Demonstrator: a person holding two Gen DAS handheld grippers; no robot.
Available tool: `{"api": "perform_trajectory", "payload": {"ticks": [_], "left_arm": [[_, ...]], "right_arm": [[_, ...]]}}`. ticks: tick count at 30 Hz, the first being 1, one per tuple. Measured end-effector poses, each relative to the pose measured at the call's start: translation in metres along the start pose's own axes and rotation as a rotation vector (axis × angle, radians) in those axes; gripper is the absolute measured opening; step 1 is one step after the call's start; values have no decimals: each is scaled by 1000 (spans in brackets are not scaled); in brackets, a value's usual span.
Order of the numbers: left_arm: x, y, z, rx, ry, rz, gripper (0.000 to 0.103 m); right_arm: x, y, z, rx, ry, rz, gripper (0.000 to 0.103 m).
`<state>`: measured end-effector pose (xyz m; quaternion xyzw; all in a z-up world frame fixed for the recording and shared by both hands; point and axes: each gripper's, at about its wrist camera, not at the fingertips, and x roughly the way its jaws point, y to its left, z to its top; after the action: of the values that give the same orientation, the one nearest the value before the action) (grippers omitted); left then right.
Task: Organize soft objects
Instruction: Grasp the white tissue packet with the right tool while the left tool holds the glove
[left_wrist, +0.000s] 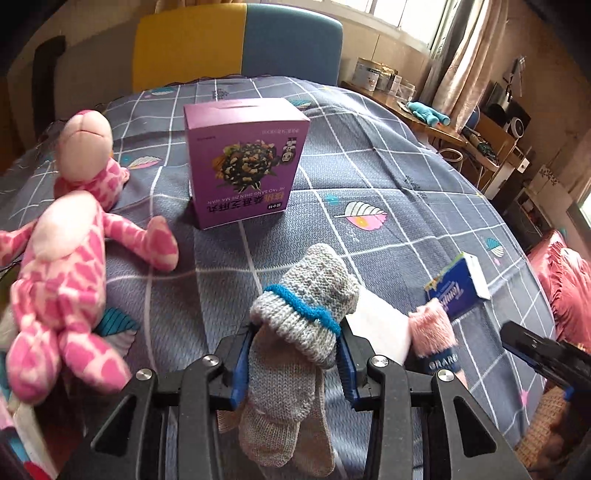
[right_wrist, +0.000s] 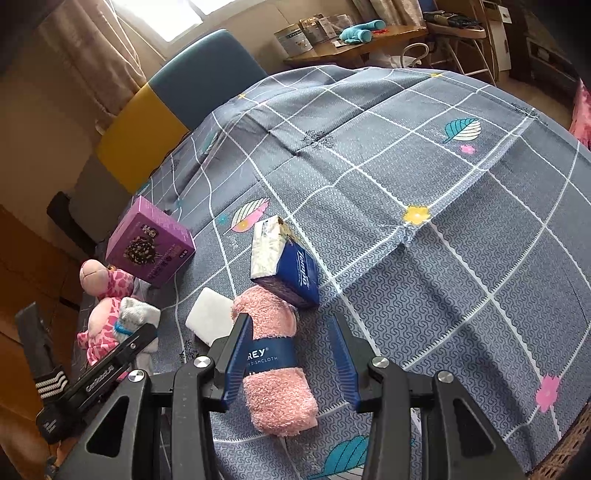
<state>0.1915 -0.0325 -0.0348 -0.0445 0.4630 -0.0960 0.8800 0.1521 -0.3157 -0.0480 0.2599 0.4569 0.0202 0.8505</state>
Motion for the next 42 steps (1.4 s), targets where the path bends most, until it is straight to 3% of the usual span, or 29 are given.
{"api": "perform_trajectory", "payload": {"ticks": [7,13,20,21,22,24,31,42], "left_arm": [[-39,-6,-21,6,-34,-29,40],[-71,-3,-38,1,-67,-61,40],[-110,5,-51,5,-137,-48,40],[-115,7,-53,5,-147,-42,40],[-121,10,-56,4,-160,-33,40],[-128,16,-59,-7,-175,-26,40],[-151,46,-74,-68,-198,21,40],[-197,101,-99,-154,-271,183,40]], "right_arm": [[3,8,-1,-34,26,-21,43],[8,25,14,-87,-11,-69,43],[46,40,36,-169,-26,-157,41],[54,39,35,-183,-20,-168,28],[61,39,34,-208,-8,-187,24],[69,37,31,-239,-2,-259,23],[55,37,30,-264,-59,-306,23],[47,37,33,-279,-109,-338,23]]}}
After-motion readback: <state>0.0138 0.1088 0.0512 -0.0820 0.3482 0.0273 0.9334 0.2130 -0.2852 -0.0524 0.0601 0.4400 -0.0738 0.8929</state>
